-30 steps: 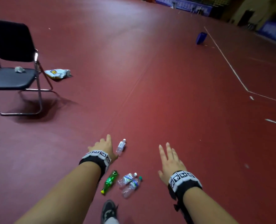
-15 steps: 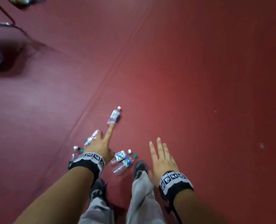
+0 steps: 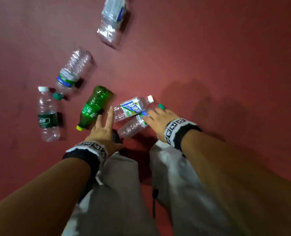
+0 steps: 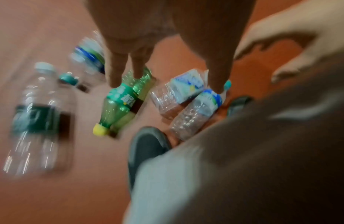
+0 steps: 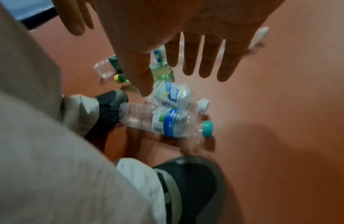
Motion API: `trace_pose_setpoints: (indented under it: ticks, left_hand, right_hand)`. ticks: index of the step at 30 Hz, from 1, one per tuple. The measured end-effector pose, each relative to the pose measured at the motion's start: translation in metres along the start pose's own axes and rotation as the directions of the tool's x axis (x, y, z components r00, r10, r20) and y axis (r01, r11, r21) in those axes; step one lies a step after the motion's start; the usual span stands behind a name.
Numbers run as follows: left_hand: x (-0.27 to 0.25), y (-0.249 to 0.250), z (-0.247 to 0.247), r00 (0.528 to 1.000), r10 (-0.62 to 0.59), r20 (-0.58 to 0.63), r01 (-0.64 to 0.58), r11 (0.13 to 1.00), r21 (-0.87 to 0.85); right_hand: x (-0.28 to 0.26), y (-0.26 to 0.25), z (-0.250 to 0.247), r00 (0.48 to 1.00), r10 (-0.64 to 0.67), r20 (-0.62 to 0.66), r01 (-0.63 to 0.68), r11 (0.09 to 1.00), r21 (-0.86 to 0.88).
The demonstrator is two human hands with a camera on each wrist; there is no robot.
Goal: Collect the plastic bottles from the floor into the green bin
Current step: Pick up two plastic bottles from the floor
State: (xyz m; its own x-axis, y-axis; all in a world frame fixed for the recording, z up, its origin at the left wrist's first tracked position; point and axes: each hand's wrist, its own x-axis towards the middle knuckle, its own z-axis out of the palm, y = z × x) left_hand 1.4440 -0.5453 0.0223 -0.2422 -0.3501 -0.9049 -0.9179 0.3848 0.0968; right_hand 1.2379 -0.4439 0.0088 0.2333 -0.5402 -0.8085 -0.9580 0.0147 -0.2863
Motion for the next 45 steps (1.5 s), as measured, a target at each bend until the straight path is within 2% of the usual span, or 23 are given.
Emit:
trace_pose_setpoints:
  ticks: [3,5,8,10,12,14,15,18,21,26,29,32,33,36,38,39,41,42,43,44,45]
  left_hand:
    - [0.052,-0.004,0.015,0.999,0.009,0.052,-0.013,0.997,0.074]
    - [0.089,0.0,0.015,0.999,0.026,0.026,-0.029,0.994,0.11]
    - [0.132,0.01,0.016,0.99,0.127,-0.066,-0.116,0.983,0.145]
    - [0.148,0.017,0.019,0.987,0.134,-0.088,-0.121,0.983,0.142]
    - [0.153,0.026,0.023,0.989,0.106,-0.106,-0.097,0.992,0.085]
    - [0.15,0.031,0.025,0.989,0.087,-0.117,-0.084,0.996,0.03]
    - [0.144,0.033,0.023,0.99,0.078,-0.119,-0.077,0.997,0.009]
    - [0.111,0.039,0.009,0.986,0.072,-0.15,-0.081,0.995,-0.058]
    - [0.063,0.048,-0.025,0.978,0.114,-0.173,-0.116,0.993,-0.003]
    - [-0.038,0.074,-0.109,0.967,0.207,-0.149,-0.184,0.971,0.152]
    - [-0.103,0.11,-0.165,0.935,0.313,-0.169,-0.274,0.936,0.219]
    - [-0.172,0.15,-0.213,0.88,0.457,-0.133,-0.413,0.872,0.26]
    - [-0.204,0.162,-0.226,0.852,0.51,-0.119,-0.461,0.839,0.289]
    - [-0.306,0.198,-0.241,0.76,0.649,-0.032,-0.589,0.708,0.39]
    - [-0.378,0.239,-0.246,0.672,0.74,0.022,-0.676,0.602,0.425]
    - [-0.409,0.257,-0.244,0.645,0.761,0.07,-0.701,0.553,0.451]
    - [-0.485,0.31,-0.232,0.508,0.84,0.191,-0.777,0.35,0.523]
    - [-0.52,0.334,-0.222,0.45,0.862,0.234,-0.789,0.261,0.556]
    - [-0.564,0.362,-0.208,0.379,0.88,0.287,-0.793,0.149,0.59]
    - [-0.597,0.383,-0.19,0.295,0.901,0.319,-0.791,0.043,0.61]
    - [-0.638,0.407,-0.163,0.214,0.91,0.356,-0.78,-0.06,0.623]
  right_hand:
    - [0.055,-0.005,0.034,0.994,-0.105,0.027,0.106,0.991,-0.077]
    - [0.087,-0.005,0.051,0.992,-0.108,0.062,0.112,0.991,-0.074]
    - [0.112,0.002,0.075,0.993,-0.111,-0.044,0.108,0.992,-0.058]
    - [0.112,0.014,0.078,0.985,-0.134,-0.112,0.128,0.99,-0.052]
    - [0.096,0.03,0.073,0.987,-0.106,-0.122,0.106,0.994,-0.004]
    - [0.078,0.046,0.073,0.997,-0.047,-0.063,0.048,0.999,0.012]
    - [0.068,0.051,0.072,1.0,-0.01,-0.025,0.01,1.0,0.024]
    - [0.029,0.058,0.061,0.997,0.074,-0.022,-0.073,0.995,0.062]
    - [-0.021,0.047,0.045,0.984,0.176,-0.024,-0.171,0.974,0.151]
    - [-0.131,0.004,-0.015,0.944,0.329,-0.027,-0.286,0.855,0.434]
    - [-0.211,-0.019,-0.056,0.9,0.435,-0.033,-0.34,0.746,0.573]
    - [-0.292,-0.044,-0.09,0.827,0.561,-0.046,-0.381,0.618,0.688]
    - [-0.324,-0.059,-0.1,0.785,0.617,-0.058,-0.395,0.571,0.72]
    - [-0.414,-0.116,-0.109,0.623,0.782,-0.025,-0.454,0.388,0.802]
    - [-0.477,-0.146,-0.105,0.5,0.865,0.05,-0.461,0.217,0.861]
    - [-0.501,-0.162,-0.097,0.45,0.889,0.088,-0.445,0.138,0.885]
    - [-0.567,-0.191,-0.08,0.307,0.938,0.158,-0.381,-0.031,0.924]
    - [-0.598,-0.204,-0.07,0.253,0.948,0.191,-0.35,-0.094,0.932]
    - [-0.636,-0.219,-0.056,0.164,0.963,0.216,-0.306,-0.159,0.939]
    - [-0.668,-0.236,-0.044,0.103,0.963,0.25,-0.268,-0.216,0.939]
    - [-0.704,-0.256,-0.022,-0.005,0.959,0.284,-0.208,-0.278,0.938]
